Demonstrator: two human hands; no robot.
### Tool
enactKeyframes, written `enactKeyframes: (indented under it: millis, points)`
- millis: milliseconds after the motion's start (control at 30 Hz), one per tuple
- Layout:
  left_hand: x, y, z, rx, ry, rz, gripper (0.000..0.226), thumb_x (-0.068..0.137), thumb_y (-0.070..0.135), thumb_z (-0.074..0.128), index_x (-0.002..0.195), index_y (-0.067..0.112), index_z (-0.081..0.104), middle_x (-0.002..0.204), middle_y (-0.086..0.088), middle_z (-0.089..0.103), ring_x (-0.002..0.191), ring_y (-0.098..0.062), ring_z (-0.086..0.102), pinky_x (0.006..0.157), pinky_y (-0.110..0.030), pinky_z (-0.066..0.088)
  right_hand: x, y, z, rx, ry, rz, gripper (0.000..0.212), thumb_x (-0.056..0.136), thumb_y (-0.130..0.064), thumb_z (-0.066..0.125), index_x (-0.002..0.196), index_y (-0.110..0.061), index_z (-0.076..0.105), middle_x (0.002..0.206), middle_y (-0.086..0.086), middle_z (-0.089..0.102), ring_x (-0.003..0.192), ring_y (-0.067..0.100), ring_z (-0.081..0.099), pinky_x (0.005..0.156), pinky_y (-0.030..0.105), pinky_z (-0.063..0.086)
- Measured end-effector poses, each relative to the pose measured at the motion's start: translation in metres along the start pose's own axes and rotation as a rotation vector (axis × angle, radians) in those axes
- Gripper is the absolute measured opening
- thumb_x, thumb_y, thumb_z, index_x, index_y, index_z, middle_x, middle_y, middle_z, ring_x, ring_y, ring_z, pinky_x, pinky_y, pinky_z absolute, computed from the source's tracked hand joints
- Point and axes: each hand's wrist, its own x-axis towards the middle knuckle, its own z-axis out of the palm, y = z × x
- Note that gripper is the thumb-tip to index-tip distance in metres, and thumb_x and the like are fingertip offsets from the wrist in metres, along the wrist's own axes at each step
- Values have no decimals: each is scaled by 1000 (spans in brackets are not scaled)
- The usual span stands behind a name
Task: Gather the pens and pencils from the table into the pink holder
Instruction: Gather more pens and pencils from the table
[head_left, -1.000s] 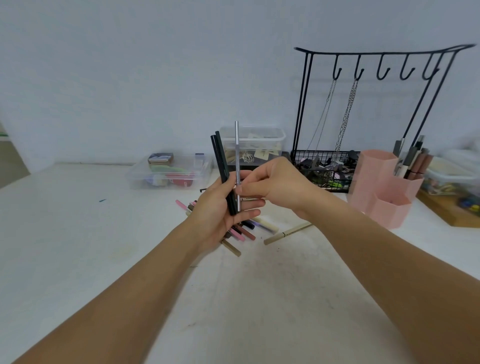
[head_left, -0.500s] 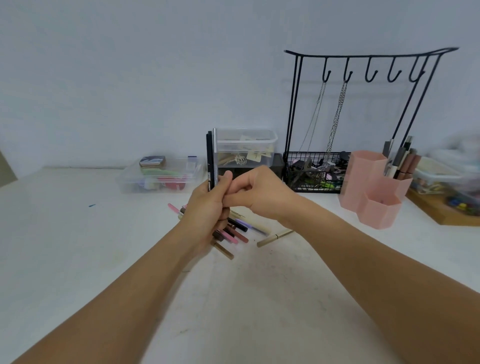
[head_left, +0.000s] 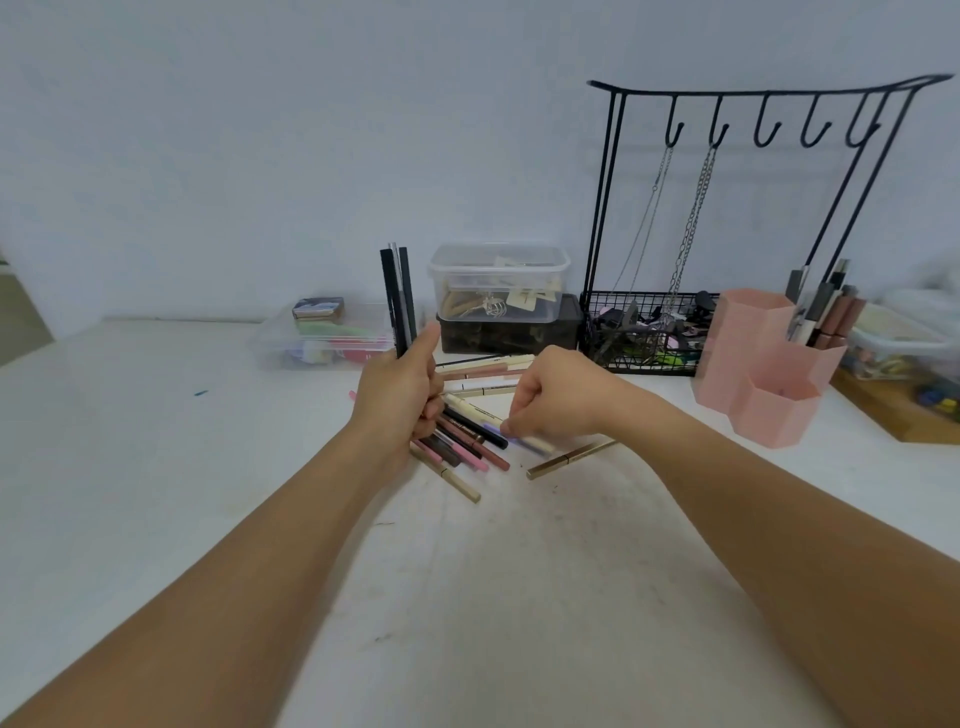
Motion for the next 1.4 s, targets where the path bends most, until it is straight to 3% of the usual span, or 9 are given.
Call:
enactKeyframes:
  millis: [167, 267, 367, 567, 667, 833, 1067, 1233, 1400]
  points:
    - [-1, -2, 2, 23, 3, -38, 51, 93, 43, 70, 61, 20, 36, 45, 8, 31, 39, -10, 23, 35, -21, 20, 0, -3, 0, 7, -53, 34, 27, 81, -30, 83, 76, -5, 74, 79, 11, 72, 69, 19, 61, 75, 37, 57]
    - [-2, -2, 2, 27, 9, -70, 52, 91, 43, 72, 61, 19, 36, 45, 6, 27, 40, -11, 20, 34, -22, 21, -1, -4, 4, 50, -82, 96, 30, 81, -32, 83, 81, -3, 73, 71, 9, 63, 65, 21, 57, 74, 38, 57]
    - [-3, -3, 3, 4, -11, -80, 51, 91, 42, 72, 59, 20, 39, 47, 5, 26, 41, -13, 18, 35, -23, 20, -1, -1, -4, 216, -56, 123, 30, 83, -28, 81, 82, 1, 73, 66, 8, 59, 57, 20, 52, 59, 34, 49]
    - [-6, -6, 7, -30, -155, -81, 50, 95, 43, 67, 61, 22, 37, 56, 3, 22, 44, -12, 16, 33, -21, 17, -6, -4, -25, 644, -14, -58, 26, 90, -23, 75, 97, 2, 75, 75, 4, 65, 62, 9, 57, 55, 22, 46]
    - [-11, -5, 11, -87, -247, -90, 47, 92, 55, 64, 67, 21, 43, 57, 3, 21, 43, -10, 16, 33, -20, 15, -8, -10, -27, 707, -34, -119, 25, 90, -21, 75, 101, 1, 76, 76, 2, 68, 63, 8, 59, 55, 21, 46]
    - [-19, 0, 15, -119, -317, -30, 50, 67, 69, 70, 71, 21, 56, 55, 4, 22, 42, -8, 16, 36, -20, 13, -11, -18, -25, 808, -36, -163, 19, 89, -15, 75, 97, 2, 75, 74, 6, 69, 61, 10, 59, 53, 20, 46]
    - [-20, -8, 16, -20, -330, 134, 53, 58, 55, 78, 77, 11, 57, 47, 7, 39, 36, -6, 24, 33, -18, 22, -11, -27, -20, 816, 27, -166, 13, 86, -9, 77, 93, 3, 78, 70, 9, 70, 55, 9, 61, 51, 20, 49]
    - [-19, -8, 14, 87, -367, 107, 47, 63, 51, 77, 70, 8, 60, 53, -1, 48, 35, -7, 28, 34, -19, 23, -11, -28, -20, 742, 28, -142, 21, 80, -18, 84, 91, 0, 79, 68, 6, 70, 55, 10, 60, 51, 21, 47]
    - [-23, -5, 10, 79, -445, 57, 62, 72, 44, 74, 97, -12, 66, 63, -13, 56, 43, -20, 40, 34, -20, 42, -12, -27, -20, 669, 38, -142, 13, 78, -19, 86, 83, -8, 81, 58, 1, 63, 48, 9, 47, 47, 20, 39]
